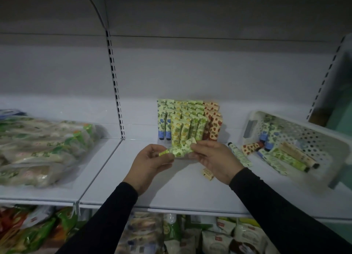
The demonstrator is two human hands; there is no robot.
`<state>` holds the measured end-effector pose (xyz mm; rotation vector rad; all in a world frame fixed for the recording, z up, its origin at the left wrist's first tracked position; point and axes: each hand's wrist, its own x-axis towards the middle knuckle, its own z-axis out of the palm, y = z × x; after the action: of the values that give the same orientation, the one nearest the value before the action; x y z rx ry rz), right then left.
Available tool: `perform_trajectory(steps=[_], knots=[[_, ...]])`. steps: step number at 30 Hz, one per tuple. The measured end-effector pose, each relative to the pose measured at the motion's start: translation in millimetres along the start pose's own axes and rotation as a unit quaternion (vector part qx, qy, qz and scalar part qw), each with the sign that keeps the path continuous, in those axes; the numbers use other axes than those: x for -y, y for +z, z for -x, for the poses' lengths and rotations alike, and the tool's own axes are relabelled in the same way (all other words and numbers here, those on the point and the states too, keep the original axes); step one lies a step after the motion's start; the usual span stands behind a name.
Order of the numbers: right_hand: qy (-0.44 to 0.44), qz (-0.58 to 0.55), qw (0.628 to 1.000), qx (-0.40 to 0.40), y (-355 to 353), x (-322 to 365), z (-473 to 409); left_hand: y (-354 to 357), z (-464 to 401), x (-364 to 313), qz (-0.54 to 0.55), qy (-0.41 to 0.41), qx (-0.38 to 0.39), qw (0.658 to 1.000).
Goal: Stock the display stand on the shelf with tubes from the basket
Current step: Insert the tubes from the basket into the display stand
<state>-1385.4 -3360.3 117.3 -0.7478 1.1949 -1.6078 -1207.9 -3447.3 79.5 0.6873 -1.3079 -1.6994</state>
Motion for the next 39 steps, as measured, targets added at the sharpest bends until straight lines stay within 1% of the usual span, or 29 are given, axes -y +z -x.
perform_trajectory(steps=[2,5,8,10,11,12,13,15,16,18,19,20,21,23,30,39], knots=[[-0.021,-0.001,1.0,-0.001,-2,4,2,3,2,4,-0.059,0.002,0.008,0.998],[-0.051,0.064,0.997,-0.013,-3,6,2,13,6,5,-0.122,0.023,0.028,0.992],[-0.054,0.099,0.994,-0.01,-4,9,3,16,8,5,-0.174,0.043,0.051,0.982],[-0.087,0.168,0.982,-0.024,-6,13,4,12,6,5,-0.217,0.049,0.064,0.973],[-0.112,0.209,0.971,-0.036,-8,16,4,9,4,5,-0.261,0.058,0.06,0.962],[-0.138,0.248,0.958,-0.052,-10,20,4,3,2,4,-0.328,0.071,0.043,0.941],[-0.163,0.277,0.944,-0.069,-12,25,4,-3,0,2,-0.406,0.088,0.017,0.909],[-0.205,0.302,0.926,-0.095,-17,35,2,-19,-5,-2,-0.553,0.11,-0.027,0.826],[-0.221,0.307,0.92,-0.105,-19,40,0,-28,-7,-1,-0.605,0.103,-0.036,0.788],[-0.242,0.325,0.906,-0.122,-21,45,-5,-43,-11,2,-0.684,0.07,-0.029,0.725],[-0.249,0.341,0.897,-0.131,-21,47,-7,-48,-12,6,-0.708,0.063,-0.014,0.703],[-0.255,0.359,0.887,-0.141,-21,48,-9,-52,-13,10,-0.722,0.065,0.003,0.689],[-0.263,0.377,0.875,-0.15,-20,49,-11,-54,-14,13,-0.729,0.073,0.017,0.681],[-0.277,0.4,0.859,-0.159,-19,50,-15,-57,-16,17,-0.729,0.085,0.032,0.678],[-0.294,0.425,0.844,-0.147,-12,44,-32,-57,-15,20,-0.738,0.085,0.037,0.669],[-0.303,0.488,0.806,-0.142,-1,37,-40,-58,-15,20,-0.732,0.105,0.033,0.672]])
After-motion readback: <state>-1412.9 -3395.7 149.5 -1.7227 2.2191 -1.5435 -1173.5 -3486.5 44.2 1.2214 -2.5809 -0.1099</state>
